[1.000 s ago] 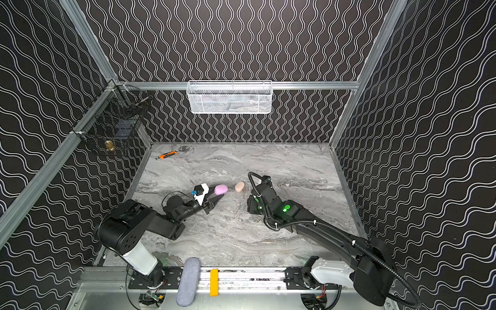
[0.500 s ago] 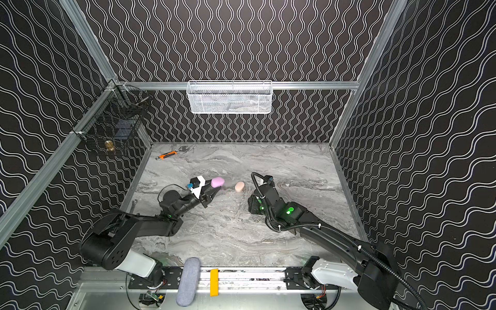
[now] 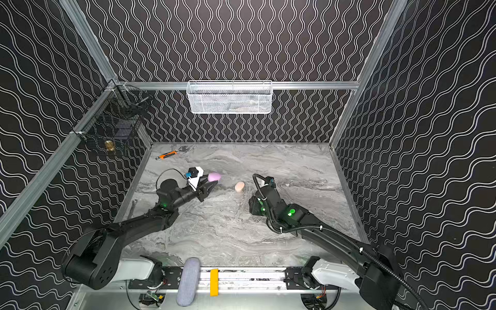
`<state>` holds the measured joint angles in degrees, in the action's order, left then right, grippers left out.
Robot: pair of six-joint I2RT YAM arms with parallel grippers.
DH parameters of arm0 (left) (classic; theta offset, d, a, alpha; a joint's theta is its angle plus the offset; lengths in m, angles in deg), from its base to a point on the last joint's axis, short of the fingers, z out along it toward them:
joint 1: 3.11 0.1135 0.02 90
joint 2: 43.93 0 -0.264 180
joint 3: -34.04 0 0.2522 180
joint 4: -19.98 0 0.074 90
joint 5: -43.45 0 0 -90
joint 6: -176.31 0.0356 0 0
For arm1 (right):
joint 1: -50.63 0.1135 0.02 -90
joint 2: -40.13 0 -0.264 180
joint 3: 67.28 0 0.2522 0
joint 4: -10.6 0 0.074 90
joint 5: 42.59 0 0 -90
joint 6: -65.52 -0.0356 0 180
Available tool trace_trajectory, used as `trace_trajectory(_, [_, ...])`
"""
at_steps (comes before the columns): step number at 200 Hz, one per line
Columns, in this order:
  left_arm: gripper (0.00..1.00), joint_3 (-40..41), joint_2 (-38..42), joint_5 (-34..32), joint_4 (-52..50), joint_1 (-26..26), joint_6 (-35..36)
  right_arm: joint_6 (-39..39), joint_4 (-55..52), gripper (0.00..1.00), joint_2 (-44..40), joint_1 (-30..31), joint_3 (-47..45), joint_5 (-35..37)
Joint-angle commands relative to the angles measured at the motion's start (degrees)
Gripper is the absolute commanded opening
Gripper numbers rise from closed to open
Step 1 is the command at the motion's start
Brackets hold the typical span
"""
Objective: Insert wireless bluetooth earbuds into charging case
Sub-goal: Place the charging case at the center of the table.
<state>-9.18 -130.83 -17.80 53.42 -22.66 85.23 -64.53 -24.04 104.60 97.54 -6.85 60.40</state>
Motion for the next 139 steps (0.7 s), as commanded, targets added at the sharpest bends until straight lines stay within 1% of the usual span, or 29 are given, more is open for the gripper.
trace_trajectory(1, [0.37,-1.71,-0.23,-0.69,-7.39,0.15,2.37,-0.83,1.89,0.59,-0.69,0.02,-0.7,0.41])
trace_trajectory(22, [0.37,-3.44,-0.9,-0.97,-11.55,0.17,2.17,-0.73,1.57,0.59,-0.39,0.02,-0.38,0.11])
trace_trajectory(48, [0.37,-4.51,-2.59,-1.45,-13.48,-0.05,0.4,-0.51,2.16,0.59,0.11,0.02,-0.27,-0.39])
trace_trajectory(76, [0.35,-6.08,-6.32,-5.66,-14.17,-1.01,-2.54,-0.21,2.43,0.58,0.63,0.01,0.08,-0.6])
trace_trajectory(103, [0.35,-6.63,-8.61,-10.04,-14.05,-3.94,-2.96,-0.12,1.58,0.59,0.58,0.0,0.59,-0.47])
trace_trajectory(139, [0.35,-7.54,-12.77,-16.97,-14.05,-5.99,-4.53,-0.2,0.43,0.59,-0.46,-0.07,0.52,0.26])
